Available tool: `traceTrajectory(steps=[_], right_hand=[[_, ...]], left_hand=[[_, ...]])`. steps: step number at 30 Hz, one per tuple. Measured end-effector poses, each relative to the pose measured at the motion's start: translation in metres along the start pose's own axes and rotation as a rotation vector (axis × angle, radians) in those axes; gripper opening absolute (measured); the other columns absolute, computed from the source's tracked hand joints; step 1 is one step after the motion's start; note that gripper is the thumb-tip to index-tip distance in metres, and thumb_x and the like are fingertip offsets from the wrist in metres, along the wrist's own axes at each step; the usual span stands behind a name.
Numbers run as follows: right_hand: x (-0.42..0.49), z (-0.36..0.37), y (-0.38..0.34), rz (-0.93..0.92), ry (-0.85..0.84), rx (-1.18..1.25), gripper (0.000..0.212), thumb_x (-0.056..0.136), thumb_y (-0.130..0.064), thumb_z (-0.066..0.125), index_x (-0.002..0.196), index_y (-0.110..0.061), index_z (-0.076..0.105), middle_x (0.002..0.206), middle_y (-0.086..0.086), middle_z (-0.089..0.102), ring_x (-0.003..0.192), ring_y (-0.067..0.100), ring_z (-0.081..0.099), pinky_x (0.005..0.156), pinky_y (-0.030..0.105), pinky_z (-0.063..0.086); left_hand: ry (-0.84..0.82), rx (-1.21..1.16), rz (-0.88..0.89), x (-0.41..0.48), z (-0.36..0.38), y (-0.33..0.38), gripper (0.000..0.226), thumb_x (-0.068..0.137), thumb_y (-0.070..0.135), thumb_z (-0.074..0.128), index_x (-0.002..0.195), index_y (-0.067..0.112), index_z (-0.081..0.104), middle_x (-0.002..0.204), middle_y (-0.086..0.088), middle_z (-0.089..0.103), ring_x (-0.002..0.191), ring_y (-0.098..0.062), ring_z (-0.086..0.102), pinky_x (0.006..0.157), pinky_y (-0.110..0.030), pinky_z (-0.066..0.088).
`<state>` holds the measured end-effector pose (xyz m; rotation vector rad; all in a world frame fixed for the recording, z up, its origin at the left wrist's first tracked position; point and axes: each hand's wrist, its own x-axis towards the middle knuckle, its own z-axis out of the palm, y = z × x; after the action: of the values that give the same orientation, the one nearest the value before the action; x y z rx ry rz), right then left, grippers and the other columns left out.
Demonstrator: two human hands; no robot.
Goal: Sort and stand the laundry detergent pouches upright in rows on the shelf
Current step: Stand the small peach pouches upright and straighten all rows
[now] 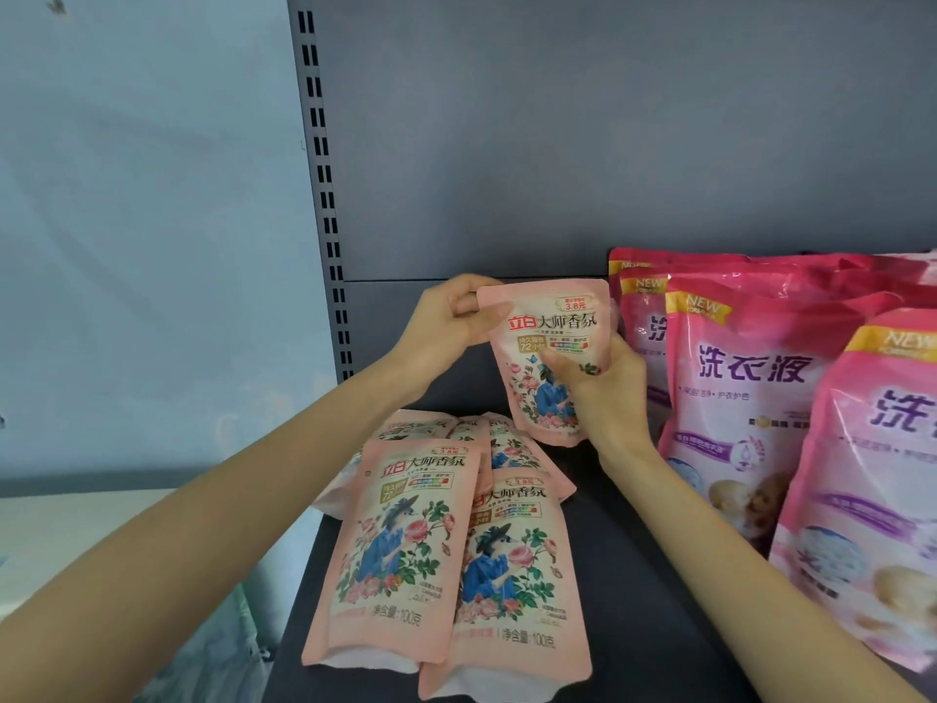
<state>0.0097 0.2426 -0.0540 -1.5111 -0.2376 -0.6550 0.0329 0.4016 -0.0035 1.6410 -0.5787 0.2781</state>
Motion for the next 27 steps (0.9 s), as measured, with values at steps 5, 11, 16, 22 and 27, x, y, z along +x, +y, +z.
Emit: traceTrajectory(steps=[5, 11, 16, 22, 27], right_hand=[[-0.002, -0.009, 0.007, -0.028, 0.107, -0.117, 0.032, 0.083, -0.01, 0.068, 0.114, -0.009, 0.061, 0.106, 0.001, 0.069, 0.095, 0.013, 0.067, 0.079, 0.031, 0.056], [-0.004, -0.01, 0.023, 0.114, 0.062, -0.075, 0.022, 0.083, -0.009, 0.067, 0.105, -0.013, 0.063, 0.098, -0.002, 0.068, 0.087, 0.01, 0.067, 0.069, 0.021, 0.056], [-0.002, -0.01, 0.03, 0.228, 0.034, 0.078, 0.015, 0.085, -0.011, 0.065, 0.093, -0.023, 0.062, 0.092, -0.003, 0.068, 0.083, 0.009, 0.067, 0.064, 0.022, 0.058], [0.0, -0.004, 0.037, 0.22, -0.013, 0.076, 0.016, 0.087, -0.013, 0.063, 0.099, -0.023, 0.06, 0.098, -0.002, 0.069, 0.088, 0.012, 0.068, 0.07, 0.028, 0.059], [0.001, -0.002, 0.037, 0.139, 0.073, -0.107, 0.035, 0.084, -0.014, 0.067, 0.109, -0.013, 0.044, 0.112, 0.003, 0.063, 0.101, 0.017, 0.064, 0.079, 0.035, 0.056]], left_hand=[[-0.057, -0.022, -0.029, 0.01, 0.016, -0.006, 0.016, 0.089, 0.003, 0.057, 0.104, 0.008, 0.058, 0.103, -0.008, 0.067, 0.098, -0.019, 0.064, 0.088, -0.033, 0.054], [-0.065, 0.005, -0.084, 0.01, 0.02, -0.021, 0.014, 0.09, 0.002, 0.055, 0.104, 0.006, 0.059, 0.101, -0.006, 0.066, 0.086, -0.008, 0.064, 0.077, -0.022, 0.056], [-0.072, 0.036, -0.072, 0.017, 0.023, -0.014, 0.014, 0.089, -0.001, 0.056, 0.101, 0.007, 0.059, 0.097, -0.005, 0.067, 0.084, -0.008, 0.065, 0.072, -0.022, 0.057], [0.001, 0.092, -0.108, 0.025, 0.018, -0.015, 0.011, 0.088, 0.002, 0.059, 0.096, 0.01, 0.061, 0.1, -0.009, 0.068, 0.086, -0.014, 0.065, 0.074, -0.026, 0.057], [0.012, 0.131, -0.097, 0.028, 0.019, -0.019, 0.014, 0.087, 0.005, 0.06, 0.102, 0.008, 0.06, 0.103, -0.01, 0.067, 0.089, -0.015, 0.064, 0.073, -0.024, 0.056]])
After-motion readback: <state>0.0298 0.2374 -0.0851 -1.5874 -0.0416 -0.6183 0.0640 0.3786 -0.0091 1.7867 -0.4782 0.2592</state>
